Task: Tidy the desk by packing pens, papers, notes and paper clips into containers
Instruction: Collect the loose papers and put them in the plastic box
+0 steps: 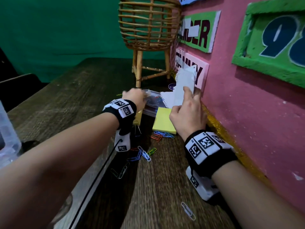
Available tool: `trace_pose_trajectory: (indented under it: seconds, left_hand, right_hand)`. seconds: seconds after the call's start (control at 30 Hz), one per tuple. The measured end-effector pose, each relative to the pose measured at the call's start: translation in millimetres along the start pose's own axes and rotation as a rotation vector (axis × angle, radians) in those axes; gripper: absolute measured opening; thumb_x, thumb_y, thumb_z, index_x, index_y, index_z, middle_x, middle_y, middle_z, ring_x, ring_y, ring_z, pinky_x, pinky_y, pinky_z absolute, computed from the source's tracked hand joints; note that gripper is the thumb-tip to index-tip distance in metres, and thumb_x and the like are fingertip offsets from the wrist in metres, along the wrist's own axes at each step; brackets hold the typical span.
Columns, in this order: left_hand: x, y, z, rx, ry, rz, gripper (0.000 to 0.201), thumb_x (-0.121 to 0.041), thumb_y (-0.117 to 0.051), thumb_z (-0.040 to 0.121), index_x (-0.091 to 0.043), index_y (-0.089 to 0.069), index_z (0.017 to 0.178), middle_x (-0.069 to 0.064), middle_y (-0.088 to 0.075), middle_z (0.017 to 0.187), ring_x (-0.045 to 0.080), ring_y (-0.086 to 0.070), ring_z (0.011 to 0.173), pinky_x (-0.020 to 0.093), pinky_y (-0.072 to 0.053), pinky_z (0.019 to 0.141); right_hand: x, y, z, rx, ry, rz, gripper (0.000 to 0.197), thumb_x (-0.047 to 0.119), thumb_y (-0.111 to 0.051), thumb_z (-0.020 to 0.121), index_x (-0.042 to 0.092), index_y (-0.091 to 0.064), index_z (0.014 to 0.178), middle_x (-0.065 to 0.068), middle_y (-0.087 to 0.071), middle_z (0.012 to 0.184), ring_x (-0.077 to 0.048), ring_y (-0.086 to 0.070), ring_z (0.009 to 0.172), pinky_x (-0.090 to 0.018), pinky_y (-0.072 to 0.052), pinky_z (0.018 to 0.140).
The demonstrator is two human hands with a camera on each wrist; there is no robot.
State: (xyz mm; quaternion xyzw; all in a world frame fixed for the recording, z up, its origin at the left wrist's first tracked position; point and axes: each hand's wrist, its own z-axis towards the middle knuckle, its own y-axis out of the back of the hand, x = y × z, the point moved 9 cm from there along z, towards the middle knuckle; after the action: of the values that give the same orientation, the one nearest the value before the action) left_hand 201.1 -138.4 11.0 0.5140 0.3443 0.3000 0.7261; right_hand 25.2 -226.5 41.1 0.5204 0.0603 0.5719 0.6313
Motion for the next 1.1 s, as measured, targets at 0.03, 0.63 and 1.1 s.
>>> trace_pose_trajectory:
  seconds: [0.03, 0.63, 1.1]
  left_hand:
    - [3, 16, -1, -0.102, 0.023, -0.123, 0.028, -0.017, -0.051, 0.092, -0.020, -0.064, 0.116, 0.008, -0.065, 0.120, 0.028, -0.059, 0.111, 0.039, -0.044, 0.102]
    - [-82, 83, -24, -0.272, -0.236, -0.756, 0.016, -0.008, -0.069, 0.080, -0.013, -0.054, 0.083, 0.003, -0.064, 0.084, 0.015, -0.059, 0.077, 0.026, -0.051, 0.079]
    - [-86, -52, 14, 0.238, -0.157, -0.002, 0.033, -0.017, -0.045, 0.096, -0.007, -0.054, 0.125, 0.015, -0.057, 0.129, 0.032, -0.053, 0.118, 0.034, -0.043, 0.097]
  right_hand:
    - [0, 0, 0, -0.004, 0.000, 0.005, 0.058, 0.019, -0.050, 0.083, 0.017, -0.034, 0.139, -0.006, -0.033, 0.141, -0.032, -0.053, 0.113, -0.052, -0.043, 0.096]
    - [-30, 46, 8, -0.219, -0.018, 0.181, 0.038, 0.005, -0.053, 0.085, 0.008, -0.052, 0.123, -0.018, -0.052, 0.126, -0.033, -0.052, 0.107, -0.027, -0.032, 0.079]
    - [-28, 36, 19, -0.122, 0.053, -0.140, 0.096, -0.012, -0.047, 0.079, 0.043, -0.005, 0.146, -0.012, -0.031, 0.139, -0.036, -0.058, 0.096, -0.036, -0.044, 0.067]
